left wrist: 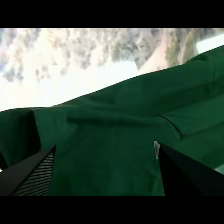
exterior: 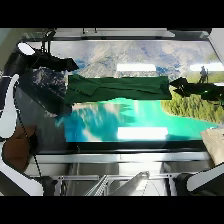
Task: Fold the shirts.
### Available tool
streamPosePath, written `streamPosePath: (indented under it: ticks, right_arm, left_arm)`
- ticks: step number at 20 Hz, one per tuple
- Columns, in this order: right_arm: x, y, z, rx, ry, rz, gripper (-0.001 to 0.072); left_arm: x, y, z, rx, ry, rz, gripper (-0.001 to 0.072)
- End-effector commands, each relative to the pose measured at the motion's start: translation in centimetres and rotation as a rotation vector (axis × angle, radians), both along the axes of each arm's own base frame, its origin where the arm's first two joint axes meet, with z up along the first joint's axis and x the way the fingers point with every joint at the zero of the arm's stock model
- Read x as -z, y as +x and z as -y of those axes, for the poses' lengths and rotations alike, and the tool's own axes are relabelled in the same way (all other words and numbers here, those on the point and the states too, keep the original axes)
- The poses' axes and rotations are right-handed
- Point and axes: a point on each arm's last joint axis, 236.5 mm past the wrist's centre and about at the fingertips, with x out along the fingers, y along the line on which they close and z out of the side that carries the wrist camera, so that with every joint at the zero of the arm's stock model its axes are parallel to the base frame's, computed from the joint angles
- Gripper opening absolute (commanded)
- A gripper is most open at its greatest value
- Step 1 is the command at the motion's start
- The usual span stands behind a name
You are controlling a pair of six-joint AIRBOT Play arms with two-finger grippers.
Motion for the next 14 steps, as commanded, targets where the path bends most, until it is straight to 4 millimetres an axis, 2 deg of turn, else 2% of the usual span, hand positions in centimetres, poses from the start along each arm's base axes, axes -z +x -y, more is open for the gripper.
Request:
streamPosePath:
  ticks: [1,3,4,5,6,7,8,10,12,14]
  right_arm:
    - [2.4,-0.2,-2.7,-0.062,0.127,-0.117,0.0694]
    - [2.6,-0.2,-4.8,-0.136,0.178,-0.143,0.0688]
    - [2.5,-0.3,-5.7,-0.172,0.191,-0.145,0.0590]
    - [2.1,-0.2,-6.4,-0.199,0.195,-0.141,0.0446]
    - [1.6,-0.1,-6.7,-0.217,0.196,-0.129,0.0314]
    - [0.9,0.0,-6.8,-0.239,0.196,-0.116,0.0127]
    - [-0.1,0.1,-7.0,-0.264,0.198,-0.098,0.0035]
    - [-2.8,0.4,-7.2,-0.316,0.193,-0.051,0.0034]
    - [-6.6,0.8,-7.6,-0.360,0.164,0.021,0.0034]
    - [-10.8,1.3,-7.7,-0.364,0.130,0.087,0.0034]
  left_arm:
    - [0.3,-2.1,1.5,0.042,-0.013,-0.083,0.0692]
    - [0.5,-3.0,3.2,0.081,-0.012,-0.100,0.0692]
    - [0.5,-3.3,4.2,0.097,-0.013,-0.101,0.0669]
    - [0.5,-3.6,5.3,0.113,-0.013,-0.101,0.0482]
    - [0.5,-3.9,6.6,0.136,-0.012,-0.097,0.0211]
    - [0.6,-4.1,8.0,0.156,-0.011,-0.093,0.0015]
    - [1.1,-4.5,9.5,0.178,-0.010,-0.093,0.0018]
    - [3.6,-5.9,12.6,0.227,-0.006,-0.149,0.0020]
    - [6.9,-7.2,15.8,0.253,-0.004,-0.204,0.0020]
    - [9.4,-7.4,18.4,0.254,-0.002,-0.207,0.0020]
